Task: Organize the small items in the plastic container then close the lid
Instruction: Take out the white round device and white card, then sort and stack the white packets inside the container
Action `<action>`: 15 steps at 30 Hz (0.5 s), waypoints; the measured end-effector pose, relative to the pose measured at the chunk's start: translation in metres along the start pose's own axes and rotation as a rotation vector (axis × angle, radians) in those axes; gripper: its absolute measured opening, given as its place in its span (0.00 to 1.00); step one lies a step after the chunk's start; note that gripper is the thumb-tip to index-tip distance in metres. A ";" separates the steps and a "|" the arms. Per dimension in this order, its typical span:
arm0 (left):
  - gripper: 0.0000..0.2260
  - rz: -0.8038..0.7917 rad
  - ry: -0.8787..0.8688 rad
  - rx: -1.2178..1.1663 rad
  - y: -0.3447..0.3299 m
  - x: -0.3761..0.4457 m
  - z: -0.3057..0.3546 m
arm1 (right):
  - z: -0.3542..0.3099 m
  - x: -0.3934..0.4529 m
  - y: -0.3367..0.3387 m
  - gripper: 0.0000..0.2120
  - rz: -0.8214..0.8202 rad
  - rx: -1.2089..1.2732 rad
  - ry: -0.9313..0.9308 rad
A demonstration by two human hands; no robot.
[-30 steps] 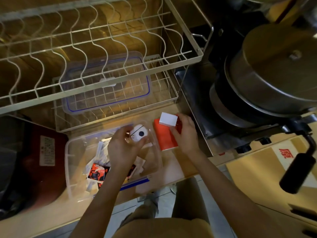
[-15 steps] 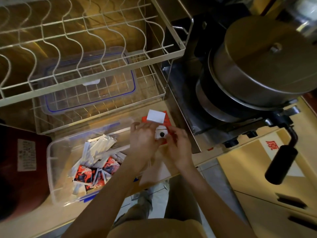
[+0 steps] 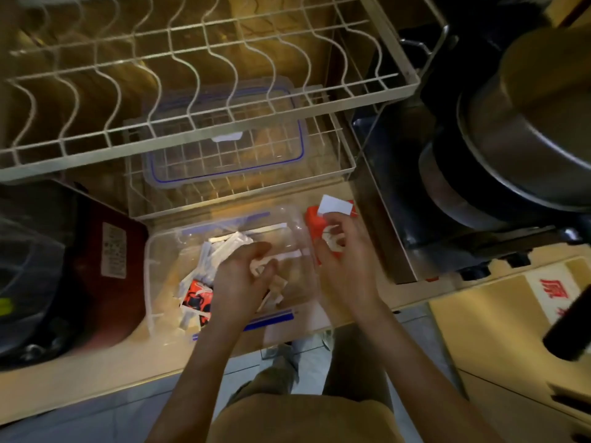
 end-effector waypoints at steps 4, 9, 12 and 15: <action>0.27 -0.071 0.122 0.098 0.022 -0.014 -0.050 | -0.016 -0.010 -0.050 0.18 -0.200 -0.009 0.107; 0.35 -0.223 0.256 0.323 0.026 -0.024 -0.090 | 0.001 -0.025 -0.111 0.27 -0.497 -0.160 0.033; 0.29 -0.185 0.310 0.264 0.029 -0.030 -0.099 | 0.014 -0.028 -0.133 0.30 -0.628 -0.297 -0.024; 0.24 -0.148 0.352 0.231 0.031 -0.030 -0.101 | 0.021 -0.026 -0.143 0.29 -0.665 -0.504 -0.017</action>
Point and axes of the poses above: each hand's wrist, its own x-axis towards the middle knuckle, its own y-axis out of the back of the hand, z = x × y, the point moved 8 cm from there along x, towards the middle knuckle
